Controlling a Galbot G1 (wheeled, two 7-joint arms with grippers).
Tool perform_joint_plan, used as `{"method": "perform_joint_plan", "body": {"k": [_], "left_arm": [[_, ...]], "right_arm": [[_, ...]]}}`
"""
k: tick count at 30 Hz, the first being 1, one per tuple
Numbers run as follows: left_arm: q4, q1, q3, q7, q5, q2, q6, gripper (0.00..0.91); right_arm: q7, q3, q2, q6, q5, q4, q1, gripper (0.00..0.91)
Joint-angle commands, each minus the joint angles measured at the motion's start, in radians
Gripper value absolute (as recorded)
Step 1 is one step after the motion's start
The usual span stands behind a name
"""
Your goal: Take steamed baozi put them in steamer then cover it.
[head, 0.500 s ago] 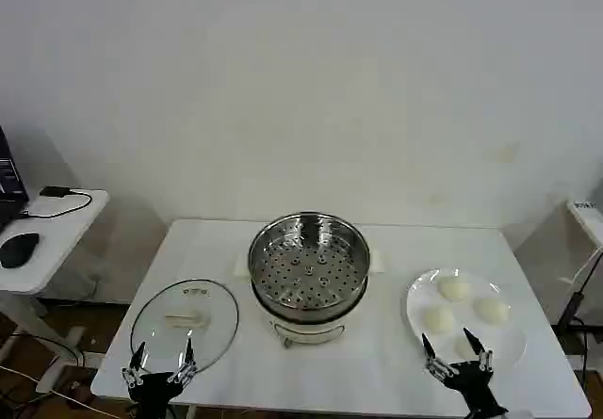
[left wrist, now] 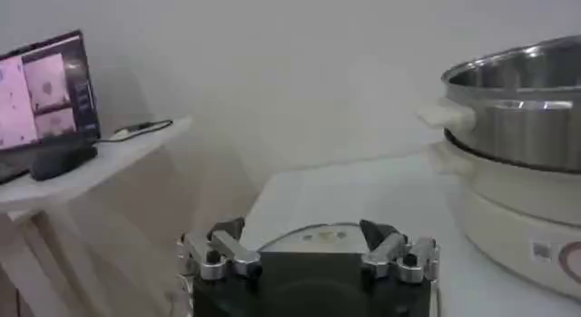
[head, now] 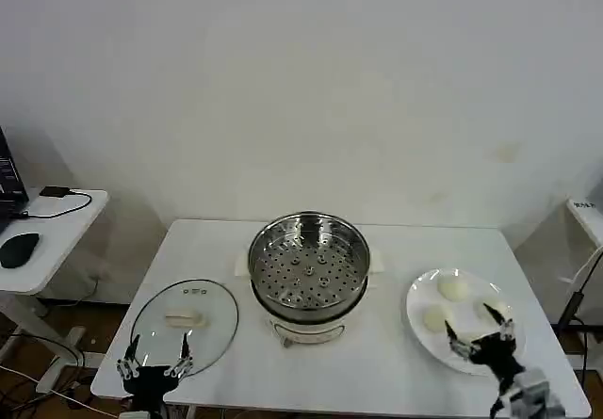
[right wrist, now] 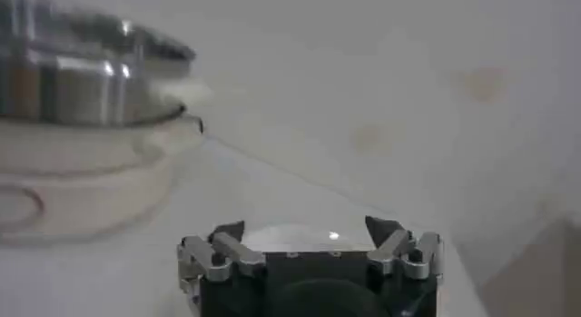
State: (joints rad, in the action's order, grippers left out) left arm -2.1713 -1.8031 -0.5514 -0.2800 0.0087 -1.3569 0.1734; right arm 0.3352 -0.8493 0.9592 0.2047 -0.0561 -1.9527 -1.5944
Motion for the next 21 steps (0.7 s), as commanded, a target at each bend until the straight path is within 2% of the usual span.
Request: {"method": "perform_joint_plan", "body": {"k": [1, 2, 3, 6, 8, 9, 10, 11, 12, 13, 14, 15, 17, 18, 21], "left_arm": [[-0.008, 0.0, -0.002, 0.0, 0.046, -0.002, 0.017, 0.907], [-0.008, -0.002, -0.002, -0.001, 0.049, -0.003, 0.016, 0.907], [-0.009, -0.003, -0.002, -0.001, 0.054, -0.005, 0.013, 0.907], [-0.008, -0.004, -0.004, -0.003, 0.06, -0.007, 0.011, 0.907], [-0.008, -0.004, -0.007, -0.004, 0.062, -0.008, 0.009, 0.907], [-0.008, -0.003, -0.008, -0.004, 0.062, -0.009, 0.009, 0.907], [-0.008, -0.003, -0.009, -0.004, 0.062, -0.009, 0.009, 0.907], [-0.008, -0.003, -0.011, -0.006, 0.061, -0.01, 0.008, 0.907], [-0.007, -0.002, -0.011, -0.006, 0.062, -0.01, 0.007, 0.907], [-0.004, -0.001, -0.012, -0.006, 0.062, -0.011, 0.007, 0.907], [-0.001, 0.001, -0.012, -0.006, 0.062, -0.011, 0.006, 0.907], [0.002, 0.003, -0.011, -0.007, 0.063, -0.013, 0.005, 0.907], [0.005, 0.006, -0.012, -0.006, 0.064, -0.015, 0.005, 0.907], [0.005, 0.007, -0.012, -0.006, 0.064, -0.017, 0.005, 0.907], [0.003, 0.008, -0.012, -0.005, 0.065, -0.019, 0.004, 0.907]], "right_arm": [[0.254, -0.023, -0.34, 0.06, -0.201, 0.124, 0.155, 0.907], [0.27, -0.017, -0.363, 0.053, -0.204, 0.131, 0.173, 0.907], [0.317, 0.003, -0.399, 0.044, -0.213, 0.154, 0.203, 0.907], [0.401, 0.051, -0.483, 0.01, -0.226, 0.208, 0.294, 0.907], [0.48, 0.131, -0.539, -0.024, -0.225, 0.256, 0.385, 0.907], [0.521, 0.222, -0.568, -0.046, -0.221, 0.288, 0.455, 0.907], [0.528, 0.234, -0.577, -0.054, -0.221, 0.298, 0.477, 0.907], [0.558, 0.341, -0.6, -0.071, -0.222, 0.329, 0.573, 0.907], [0.567, 0.397, -0.612, -0.082, -0.223, 0.346, 0.609, 0.907], [0.59, 0.521, -0.627, -0.103, -0.216, 0.392, 0.752, 0.907], [0.602, 0.585, -0.631, -0.116, -0.212, 0.417, 0.818, 0.907], [0.626, 0.741, -0.632, -0.142, -0.202, 0.462, 0.96, 0.907], [0.642, 0.872, -0.62, -0.158, -0.187, 0.515, 1.082, 0.907], [0.66, 1.018, -0.602, -0.174, -0.168, 0.555, 1.217, 0.907], [0.709, 1.196, -0.552, -0.19, -0.165, 0.632, 1.375, 0.907]]}}
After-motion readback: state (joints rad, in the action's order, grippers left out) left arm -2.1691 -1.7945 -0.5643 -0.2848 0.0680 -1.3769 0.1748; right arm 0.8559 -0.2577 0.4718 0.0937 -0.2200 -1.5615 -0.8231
